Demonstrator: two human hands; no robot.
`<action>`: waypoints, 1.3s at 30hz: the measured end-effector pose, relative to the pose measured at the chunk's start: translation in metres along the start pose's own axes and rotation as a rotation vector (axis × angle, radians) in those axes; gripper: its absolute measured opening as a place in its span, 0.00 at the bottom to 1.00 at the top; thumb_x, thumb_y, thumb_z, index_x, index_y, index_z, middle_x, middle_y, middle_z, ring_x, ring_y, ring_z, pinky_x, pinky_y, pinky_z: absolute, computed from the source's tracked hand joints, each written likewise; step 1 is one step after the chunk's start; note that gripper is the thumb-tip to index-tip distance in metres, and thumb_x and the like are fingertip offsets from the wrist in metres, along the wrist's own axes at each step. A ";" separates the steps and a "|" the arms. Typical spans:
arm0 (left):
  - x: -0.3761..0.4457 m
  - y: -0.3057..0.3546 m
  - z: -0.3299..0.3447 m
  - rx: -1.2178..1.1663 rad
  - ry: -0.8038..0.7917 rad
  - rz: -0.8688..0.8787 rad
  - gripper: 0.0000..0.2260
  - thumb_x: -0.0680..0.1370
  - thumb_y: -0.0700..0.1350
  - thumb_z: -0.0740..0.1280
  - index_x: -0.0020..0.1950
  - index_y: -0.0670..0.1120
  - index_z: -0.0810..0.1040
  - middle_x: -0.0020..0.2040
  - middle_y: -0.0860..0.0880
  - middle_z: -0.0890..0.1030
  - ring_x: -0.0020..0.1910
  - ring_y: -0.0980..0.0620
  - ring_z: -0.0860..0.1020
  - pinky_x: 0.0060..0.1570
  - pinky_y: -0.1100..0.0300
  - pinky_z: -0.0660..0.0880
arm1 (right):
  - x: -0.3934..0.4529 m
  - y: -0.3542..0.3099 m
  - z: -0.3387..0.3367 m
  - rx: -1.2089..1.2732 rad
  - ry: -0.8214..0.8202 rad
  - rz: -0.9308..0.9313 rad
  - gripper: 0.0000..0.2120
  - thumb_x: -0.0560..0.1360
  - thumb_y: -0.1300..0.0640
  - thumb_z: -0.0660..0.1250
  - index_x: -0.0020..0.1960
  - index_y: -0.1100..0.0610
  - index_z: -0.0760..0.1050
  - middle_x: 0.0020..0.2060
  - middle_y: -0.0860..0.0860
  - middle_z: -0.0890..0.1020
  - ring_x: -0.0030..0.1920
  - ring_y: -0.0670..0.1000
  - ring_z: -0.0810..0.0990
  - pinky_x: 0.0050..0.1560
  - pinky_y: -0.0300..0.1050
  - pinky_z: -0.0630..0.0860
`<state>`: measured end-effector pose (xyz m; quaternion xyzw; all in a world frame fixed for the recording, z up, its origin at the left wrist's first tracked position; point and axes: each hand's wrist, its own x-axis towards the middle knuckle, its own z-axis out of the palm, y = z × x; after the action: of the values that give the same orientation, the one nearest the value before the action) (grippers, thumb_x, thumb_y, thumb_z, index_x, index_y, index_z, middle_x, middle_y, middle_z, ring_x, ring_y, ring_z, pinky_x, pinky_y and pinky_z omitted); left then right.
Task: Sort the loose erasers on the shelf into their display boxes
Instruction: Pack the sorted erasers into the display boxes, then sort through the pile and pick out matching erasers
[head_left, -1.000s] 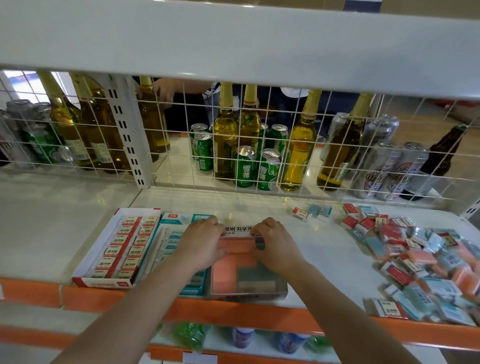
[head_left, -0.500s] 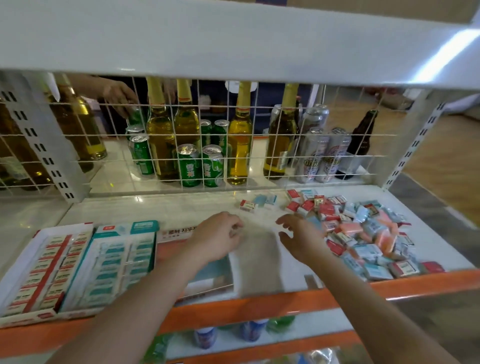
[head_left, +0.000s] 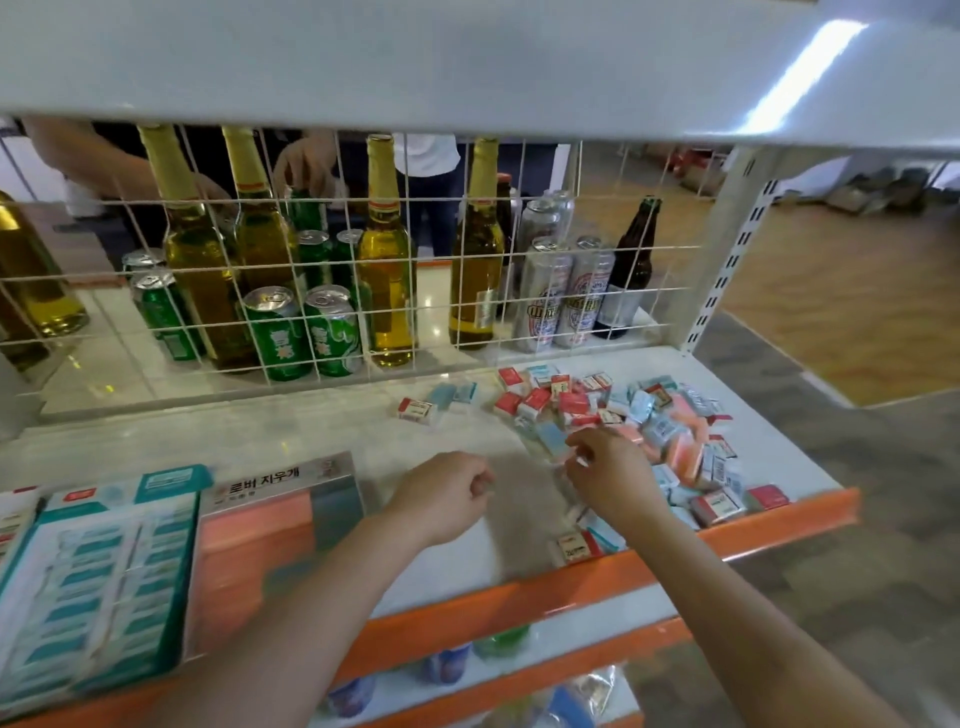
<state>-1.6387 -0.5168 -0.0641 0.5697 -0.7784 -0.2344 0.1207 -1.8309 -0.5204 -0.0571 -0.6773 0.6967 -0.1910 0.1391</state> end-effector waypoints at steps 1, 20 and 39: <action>0.001 -0.001 0.001 -0.002 0.002 -0.006 0.11 0.78 0.47 0.62 0.59 0.48 0.77 0.54 0.51 0.79 0.52 0.52 0.77 0.51 0.59 0.73 | 0.003 0.001 0.001 0.002 0.006 0.006 0.17 0.74 0.59 0.64 0.63 0.58 0.73 0.58 0.54 0.77 0.54 0.53 0.77 0.50 0.40 0.70; 0.003 -0.016 -0.006 -0.030 0.023 -0.059 0.11 0.77 0.46 0.62 0.58 0.48 0.77 0.47 0.54 0.75 0.49 0.53 0.77 0.52 0.57 0.74 | 0.035 -0.014 0.008 -0.198 -0.107 0.042 0.12 0.78 0.58 0.58 0.58 0.60 0.74 0.59 0.59 0.72 0.59 0.57 0.71 0.62 0.47 0.67; -0.015 -0.020 -0.005 -0.049 0.024 -0.033 0.11 0.78 0.45 0.62 0.58 0.47 0.78 0.45 0.54 0.75 0.49 0.52 0.77 0.52 0.56 0.74 | 0.027 -0.020 0.013 -0.244 -0.252 0.042 0.11 0.78 0.57 0.58 0.53 0.61 0.76 0.51 0.55 0.78 0.44 0.51 0.72 0.47 0.39 0.70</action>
<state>-1.6146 -0.5088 -0.0685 0.5820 -0.7615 -0.2485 0.1399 -1.8083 -0.5483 -0.0578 -0.6932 0.7056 -0.0155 0.1460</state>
